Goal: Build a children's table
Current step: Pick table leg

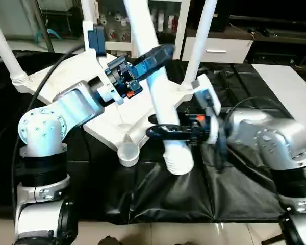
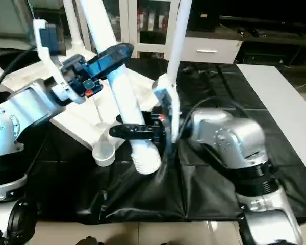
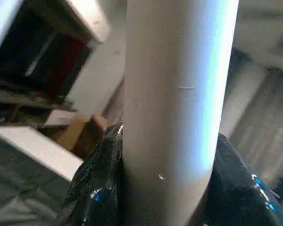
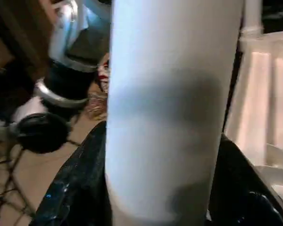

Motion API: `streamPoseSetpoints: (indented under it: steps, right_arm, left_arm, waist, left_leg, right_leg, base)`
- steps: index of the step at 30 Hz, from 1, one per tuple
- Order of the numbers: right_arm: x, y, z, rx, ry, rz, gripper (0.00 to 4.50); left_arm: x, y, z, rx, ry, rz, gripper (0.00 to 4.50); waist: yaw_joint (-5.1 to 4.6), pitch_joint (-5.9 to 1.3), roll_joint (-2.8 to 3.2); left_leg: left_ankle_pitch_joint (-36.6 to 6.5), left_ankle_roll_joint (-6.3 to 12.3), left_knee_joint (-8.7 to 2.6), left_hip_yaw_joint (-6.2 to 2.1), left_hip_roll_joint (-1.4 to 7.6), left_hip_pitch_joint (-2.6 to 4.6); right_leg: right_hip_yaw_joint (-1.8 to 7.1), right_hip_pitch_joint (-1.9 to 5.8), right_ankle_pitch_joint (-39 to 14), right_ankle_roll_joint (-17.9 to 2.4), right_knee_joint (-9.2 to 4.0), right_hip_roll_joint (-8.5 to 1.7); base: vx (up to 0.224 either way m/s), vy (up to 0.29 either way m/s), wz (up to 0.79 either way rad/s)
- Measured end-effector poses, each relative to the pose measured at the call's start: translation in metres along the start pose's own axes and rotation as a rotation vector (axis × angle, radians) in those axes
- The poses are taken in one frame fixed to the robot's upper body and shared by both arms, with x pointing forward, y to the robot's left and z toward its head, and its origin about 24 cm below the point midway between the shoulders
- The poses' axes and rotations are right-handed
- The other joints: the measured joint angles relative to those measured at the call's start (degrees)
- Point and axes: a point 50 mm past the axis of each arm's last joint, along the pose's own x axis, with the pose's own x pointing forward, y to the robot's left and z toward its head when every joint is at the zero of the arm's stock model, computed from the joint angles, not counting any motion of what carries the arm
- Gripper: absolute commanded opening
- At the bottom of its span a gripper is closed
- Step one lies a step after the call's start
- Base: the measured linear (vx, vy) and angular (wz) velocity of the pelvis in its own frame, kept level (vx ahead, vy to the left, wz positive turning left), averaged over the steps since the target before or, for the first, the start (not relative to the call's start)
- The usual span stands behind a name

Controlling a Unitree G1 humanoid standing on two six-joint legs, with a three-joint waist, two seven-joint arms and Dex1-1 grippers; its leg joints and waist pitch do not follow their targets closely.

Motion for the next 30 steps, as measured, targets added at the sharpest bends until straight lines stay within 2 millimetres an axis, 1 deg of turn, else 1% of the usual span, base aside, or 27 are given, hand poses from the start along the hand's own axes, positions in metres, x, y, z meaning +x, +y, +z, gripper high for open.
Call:
streamPoseSetpoints:
  steps: [3,6,9,10,13,14,16,22,30]
  right_arm:
    - [-0.008,0.000,-0.006,0.000,0.084,0.012,2.61]
    - [-0.005,-0.001,-0.010,-0.013,0.115,0.012,2.61]
    - [-0.001,-0.003,-0.012,-0.015,0.121,0.002,2.61]
    - [-0.001,-0.003,-0.013,-0.014,0.121,0.001,2.87]
    - [0.001,-0.005,-0.013,-0.020,0.120,-0.016,2.97]
    - [0.001,-0.005,-0.014,-0.021,0.121,-0.022,3.21]
    - [0.003,-0.007,-0.013,-0.042,0.118,-0.039,3.38]
    - [0.003,-0.008,-0.012,-0.074,0.116,-0.058,3.40]
    - [-0.012,-0.004,-0.011,-0.064,0.147,0.007,3.40]
  left_arm:
    - [0.000,-0.006,-0.002,0.078,0.082,-0.058,1.77]
    - [0.000,-0.009,-0.004,0.125,0.129,-0.087,1.77]
    - [0.000,-0.008,-0.005,0.154,0.144,-0.095,1.77]
    - [0.000,-0.008,-0.005,0.159,0.146,-0.097,1.77]
    - [0.000,-0.008,-0.006,0.183,0.161,-0.109,1.77]
    - [0.000,-0.008,-0.006,0.192,0.167,-0.109,1.77]
    - [0.000,-0.008,-0.007,0.211,0.179,-0.115,1.77]
    - [-0.001,-0.008,-0.007,0.233,0.192,-0.133,1.77]
    - [0.000,-0.008,-0.014,0.222,0.240,-0.174,1.77]
  waist:
    - [-0.04,0.01,-0.02]
    - [-0.27,0.01,-0.02]
    - [-0.20,0.01,-0.02]
    - [-0.19,0.01,-0.02]
    - [-0.06,0.01,-0.03]
    - [-0.04,0.01,-0.02]
    - [-0.07,0.01,-0.02]
    - [-0.11,0.01,-0.02]
    - [-0.12,0.01,-0.02]
  left_leg:
    - [0.00,0.00,-0.01,0.02,0.00,0.00]
    - [0.00,-0.01,-0.01,0.03,0.00,0.04]
    - [0.01,-0.01,0.00,0.03,0.01,0.05]
    - [0.01,-0.01,0.00,0.03,0.01,0.04]
    - [0.01,-0.01,0.01,0.03,0.01,0.05]
    - [0.01,-0.01,0.01,0.03,0.01,0.04]
    - [0.01,-0.01,0.01,0.03,0.01,0.03]
    - [0.01,-0.01,0.01,0.03,0.01,0.04]
    - [0.01,-0.01,0.02,0.04,0.01,0.06]
  right_leg:
    - [0.03,0.06,-0.17,0.28,0.03,0.00]
    - [0.03,0.08,-0.16,0.27,0.07,0.01]
    - [0.03,0.08,-0.16,0.26,0.11,0.00]
    - [0.03,0.08,-0.15,0.26,0.11,0.00]
    - [0.03,0.09,-0.15,0.26,0.09,0.00]
    - [0.03,0.09,-0.15,0.25,0.09,0.00]
    - [0.03,0.08,-0.15,0.25,0.08,0.00]
    - [0.04,0.08,-0.14,0.24,0.08,0.00]
    - [0.04,0.12,-0.14,0.22,0.13,0.00]
  base:
    - [0.000,0.000,0.00]
    - [0.000,0.000,0.00]
    - [0.000,0.000,0.00]
    - [0.000,0.000,0.00]
    - [0.000,0.000,0.00]
    - [0.000,0.000,0.00]
    - [0.000,0.000,0.00]
    - [0.000,0.000,0.00]
    - [0.000,0.000,0.00]
